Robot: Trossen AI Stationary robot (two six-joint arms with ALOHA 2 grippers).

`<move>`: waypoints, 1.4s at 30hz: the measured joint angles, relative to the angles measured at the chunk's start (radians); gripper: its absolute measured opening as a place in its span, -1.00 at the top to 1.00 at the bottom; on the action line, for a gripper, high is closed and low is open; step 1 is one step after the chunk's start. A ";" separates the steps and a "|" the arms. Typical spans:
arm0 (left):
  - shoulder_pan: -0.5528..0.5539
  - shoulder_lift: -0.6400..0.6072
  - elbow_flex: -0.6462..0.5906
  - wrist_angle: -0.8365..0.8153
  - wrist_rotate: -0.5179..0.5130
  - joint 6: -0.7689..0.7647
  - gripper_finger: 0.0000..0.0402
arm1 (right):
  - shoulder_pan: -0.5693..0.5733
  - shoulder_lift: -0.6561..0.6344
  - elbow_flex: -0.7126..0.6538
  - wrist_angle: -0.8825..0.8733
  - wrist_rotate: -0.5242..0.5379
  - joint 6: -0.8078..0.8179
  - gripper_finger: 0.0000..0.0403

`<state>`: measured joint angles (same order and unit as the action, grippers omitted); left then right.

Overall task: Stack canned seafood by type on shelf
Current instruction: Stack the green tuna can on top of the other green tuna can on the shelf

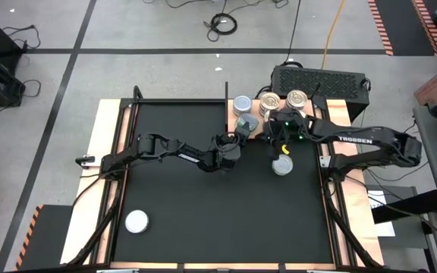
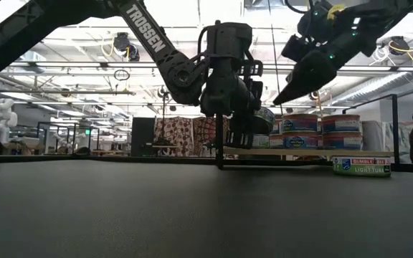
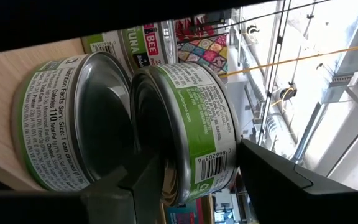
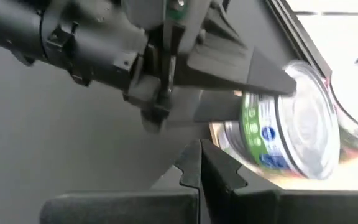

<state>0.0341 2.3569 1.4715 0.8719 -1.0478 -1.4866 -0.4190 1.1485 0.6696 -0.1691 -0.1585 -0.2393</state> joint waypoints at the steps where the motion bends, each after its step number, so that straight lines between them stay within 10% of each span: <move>1: 0.000 0.000 0.000 0.000 0.000 0.000 0.00 | -0.005 0.009 0.000 0.012 -0.006 -0.011 1.00; 42: -0.004 0.000 -0.001 -0.029 0.140 0.055 0.00 | -0.102 0.120 0.000 0.053 -0.041 -0.114 1.00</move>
<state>0.0306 2.3569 1.4708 0.8433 -0.9074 -1.4315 -0.5215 1.2682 0.6693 -0.1160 -0.1991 -0.3536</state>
